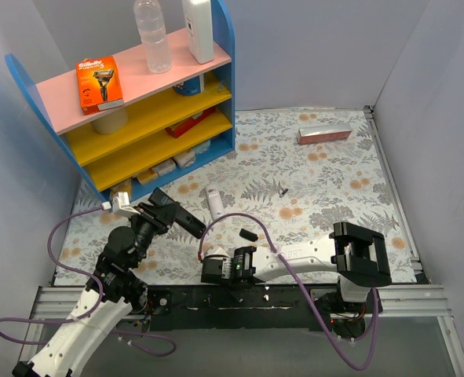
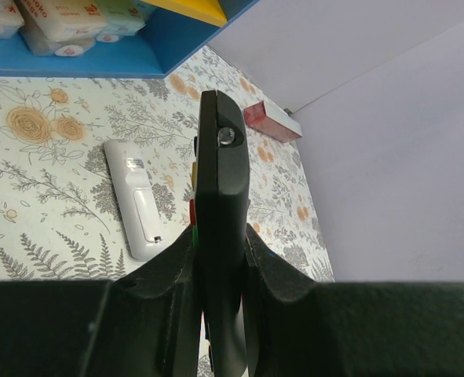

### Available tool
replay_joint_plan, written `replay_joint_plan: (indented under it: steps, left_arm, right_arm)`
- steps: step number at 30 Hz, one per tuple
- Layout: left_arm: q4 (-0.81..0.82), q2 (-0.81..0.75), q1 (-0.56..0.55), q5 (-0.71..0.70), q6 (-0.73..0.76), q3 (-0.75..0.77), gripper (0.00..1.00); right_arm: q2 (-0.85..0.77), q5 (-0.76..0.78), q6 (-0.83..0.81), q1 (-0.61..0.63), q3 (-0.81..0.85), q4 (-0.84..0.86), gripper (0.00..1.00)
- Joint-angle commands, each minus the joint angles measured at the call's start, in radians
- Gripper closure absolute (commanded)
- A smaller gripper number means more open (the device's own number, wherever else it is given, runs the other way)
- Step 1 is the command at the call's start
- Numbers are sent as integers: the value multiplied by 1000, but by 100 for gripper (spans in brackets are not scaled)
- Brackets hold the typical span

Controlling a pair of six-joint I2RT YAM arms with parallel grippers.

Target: Load the batteries into the remote control

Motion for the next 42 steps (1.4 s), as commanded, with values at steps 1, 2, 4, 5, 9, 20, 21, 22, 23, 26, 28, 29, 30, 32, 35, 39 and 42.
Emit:
replay_joint_plan:
  steps: [1,2,4,5,9,20,21,22,23,26,28,29,30,32,35,39,42]
  left_arm:
    - [76,10,1,51,22,-14,100]
    - [82,18,1,71,19,-21,100]
    - [102,24,0,87,12,-40,100]
    - [105,36,1,94,7,-52,100]
    - [85,75,1,64,1,-47,100]
    - [-44,170,1,-119,2,51,100]
    - [-47,170,1,-129,4,54,100]
    - [-51,168,3,-140,2,58,100]
    - [-53,167,1,-155,2,60,100]
    - [-53,177,1,-168,12,65,100]
    - [-39,197,3,-163,27,69,100]
    - [-32,210,3,-160,41,75,100]
    - [-24,242,4,-152,44,78,100]
    - [5,274,10,-134,62,87,100]
    - [40,331,39,-79,65,91,100]
    - [77,346,76,-16,48,75,100]
    - [82,342,98,12,45,71,100]
  right_arm:
    - [-51,86,-183,-23,82,-86,99]
    - [-68,89,-228,-35,81,-86,99]
    - [-80,63,-389,-87,61,-71,99]
    - [-79,48,-450,-107,58,-69,99]
    - [-68,-24,-654,-234,58,-54,98]
    - [49,-240,-1126,-352,114,19,95]
    - [53,-251,-1147,-363,116,26,94]
    - [58,-245,-1153,-365,114,44,93]
    - [69,-244,-1162,-365,114,49,92]
    - [83,-251,-1189,-365,105,66,91]
    - [89,-253,-1192,-365,105,69,89]
    - [96,-245,-1193,-365,104,70,88]
    - [99,-236,-1193,-363,102,69,86]
    - [106,-218,-1192,-365,102,67,78]
    - [110,-211,-1181,-365,99,67,65]
    - [93,-173,-1166,-365,82,75,58]
    - [78,-110,-1152,-369,62,87,57]
